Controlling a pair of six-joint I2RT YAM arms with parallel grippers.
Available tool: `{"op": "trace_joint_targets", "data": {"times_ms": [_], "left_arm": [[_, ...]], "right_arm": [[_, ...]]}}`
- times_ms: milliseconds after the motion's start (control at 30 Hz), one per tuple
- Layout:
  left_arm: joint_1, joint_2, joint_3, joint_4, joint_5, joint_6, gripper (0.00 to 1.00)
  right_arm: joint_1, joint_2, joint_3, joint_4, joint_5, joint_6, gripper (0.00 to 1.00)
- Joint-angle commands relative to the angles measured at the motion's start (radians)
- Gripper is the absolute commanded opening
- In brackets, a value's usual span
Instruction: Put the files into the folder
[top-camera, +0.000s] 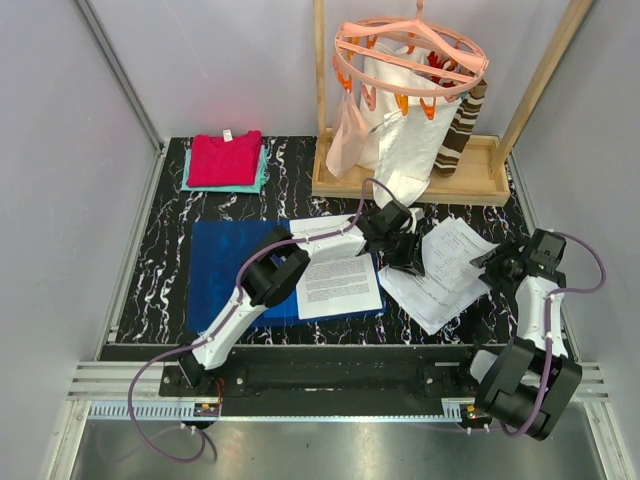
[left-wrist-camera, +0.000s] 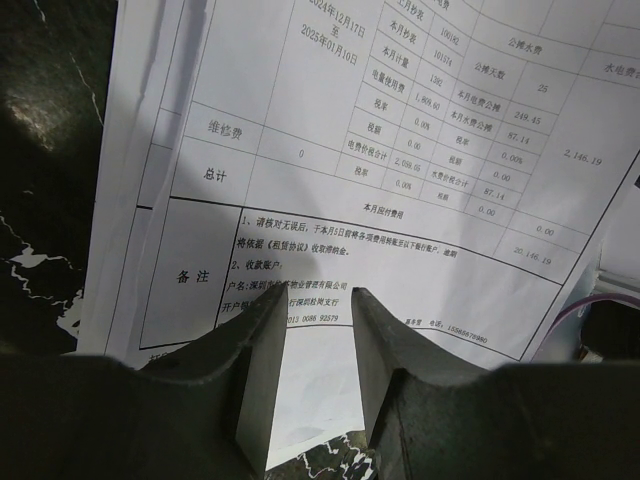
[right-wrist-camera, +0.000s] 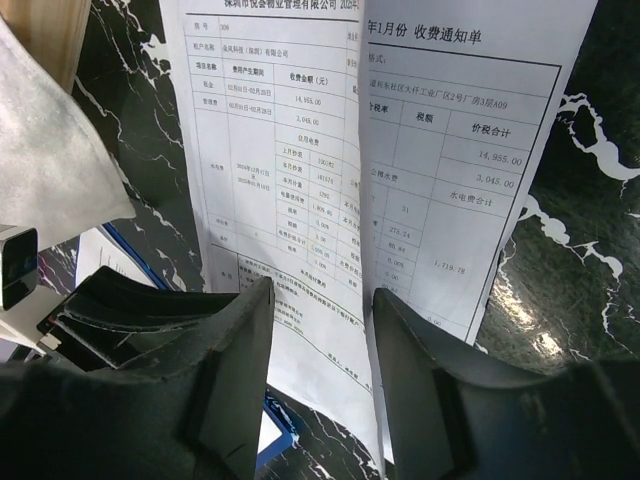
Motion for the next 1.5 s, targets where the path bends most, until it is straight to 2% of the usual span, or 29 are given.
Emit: {"op": "trace_joint_targets", "data": {"times_ms": [0,267,467,500,633,667,733,767,800,900,1067,1167,1200,1233,1267,1333,1367,1400,1433,1467], "left_arm": [[0.0,0.047,0.001,-0.017,-0.012,0.013,0.39],[-0.002,0.047,0.011,-0.017,-0.002,0.013,0.38],[-0.002,0.05,0.011,-0.016,-0.001,0.011,0.38],[-0.002,0.05,0.012,-0.016,0.001,0.01,0.38],[-0.009,0.052,0.018,-0.016,0.005,0.007,0.38],[-0.011,0.049,0.029,-0.02,0.017,0.007,0.41],[-0.014,0.038,0.043,-0.028,0.037,0.011,0.5],[-0.017,0.02,0.056,-0.037,0.041,0.02,0.63],[-0.019,0.006,0.063,-0.043,0.042,0.025,0.68],[-0.02,-0.086,0.077,-0.065,0.041,0.047,0.77],[-0.028,-0.288,0.069,-0.112,0.018,0.097,0.82],[-0.026,-0.474,-0.044,-0.111,-0.05,0.126,0.82],[-0.026,-0.521,-0.087,-0.108,-0.073,0.136,0.82],[-0.025,-0.639,-0.138,-0.099,-0.125,0.143,0.83],[-0.023,-0.696,-0.254,-0.079,-0.157,0.157,0.83],[-0.002,-0.83,-0.385,-0.057,-0.218,0.163,0.83],[0.007,-0.964,-0.513,-0.044,-0.278,0.166,0.83],[0.018,-1.029,-0.573,-0.042,-0.306,0.168,0.83],[0.046,-1.09,-0.633,-0.042,-0.336,0.166,0.83],[0.06,-1.223,-0.732,-0.062,-0.41,0.162,0.84]], "right_arm": [[0.002,0.032,0.021,0.053,0.01,-0.012,0.53],[0.002,0.098,-0.049,0.133,-0.001,0.055,0.59],[0.001,0.143,-0.1,0.196,0.051,0.094,0.54],[0.002,0.146,-0.101,0.194,0.059,0.088,0.52],[0.002,0.117,-0.1,0.194,0.065,0.077,0.24],[0.002,0.085,-0.1,0.193,0.065,0.074,0.12],[0.002,0.042,-0.092,0.194,0.076,0.071,0.0],[0.001,-0.001,-0.088,0.196,0.082,0.069,0.0],[0.002,-0.027,-0.08,0.199,0.093,0.059,0.0],[0.002,-0.101,-0.03,0.179,0.129,0.033,0.0],[0.014,-0.185,0.125,0.057,0.062,-0.061,0.0],[0.157,-0.199,0.208,0.004,0.094,-0.099,0.0],[0.254,-0.207,0.224,-0.004,0.123,-0.102,0.0],[0.295,-0.213,0.253,-0.005,0.122,-0.106,0.0],[0.333,-0.209,0.271,-0.016,0.113,-0.107,0.0],[0.463,-0.189,0.328,-0.04,0.09,-0.119,0.0],[0.528,-0.155,0.343,-0.05,0.067,-0.125,0.0],[0.578,-0.137,0.354,-0.044,0.0,-0.139,0.0],[0.702,-0.115,0.363,-0.031,-0.045,-0.148,0.0],[0.767,-0.076,0.365,0.007,-0.08,-0.147,0.0]]}}
